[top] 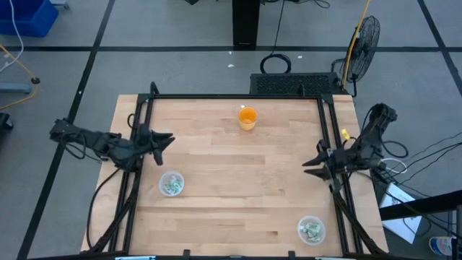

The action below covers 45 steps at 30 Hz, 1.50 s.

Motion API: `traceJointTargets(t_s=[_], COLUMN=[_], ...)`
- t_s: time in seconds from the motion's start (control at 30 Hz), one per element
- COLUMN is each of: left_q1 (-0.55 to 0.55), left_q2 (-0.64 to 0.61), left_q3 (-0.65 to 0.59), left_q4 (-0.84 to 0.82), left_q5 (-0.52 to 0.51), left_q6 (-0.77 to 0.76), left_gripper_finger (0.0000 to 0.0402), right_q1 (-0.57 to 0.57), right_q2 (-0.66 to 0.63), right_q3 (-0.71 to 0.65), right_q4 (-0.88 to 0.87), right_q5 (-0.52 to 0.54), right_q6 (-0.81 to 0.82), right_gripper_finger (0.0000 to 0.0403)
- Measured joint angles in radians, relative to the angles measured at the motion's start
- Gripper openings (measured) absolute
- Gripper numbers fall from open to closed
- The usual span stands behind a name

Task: Pick and place Stevia / Truvia into bins
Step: Return to Home Position

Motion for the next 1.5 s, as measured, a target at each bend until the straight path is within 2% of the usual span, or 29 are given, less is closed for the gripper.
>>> traceJointTargets(t_s=[0.23,0.47,0.63,1.1,1.4,1.5], left_q1=[0.0,0.0,-0.001,0.0,0.0,0.0], left_q2=[-0.164,-0.247,-0.239,-0.232,-0.232,-0.232], left_q3=[-0.208,-0.372,-0.387,-0.386,-0.386,-0.386], left_q4=[0.138,0.359,0.444,0.418,0.42,0.421], left_q5=[0.02,0.036,0.116,0.116,0.116,0.116], left_q6=[-0.009,0.064,0.165,0.149,0.152,0.152], left_gripper_finger=[0.0104,0.0104,0.0104,0.0104,0.0104,0.0104], right_q1=[0.0,0.001,0.001,0.001,-0.002,-0.024], right_q2=[-0.218,-0.223,-0.225,-0.22,-0.22,-0.221], right_q3=[-0.15,-0.191,-0.223,-0.337,-0.339,-0.34], right_q4=[0.03,0.073,0.085,0.151,0.159,0.15], right_q5=[0.004,0.009,0.009,0.015,0.135,0.14], right_q6=[-0.064,-0.081,-0.127,-0.101,-0.127,-0.136], right_gripper_finger=[0.0091,0.0091,0.0091,0.0091,0.0091,0.0091])
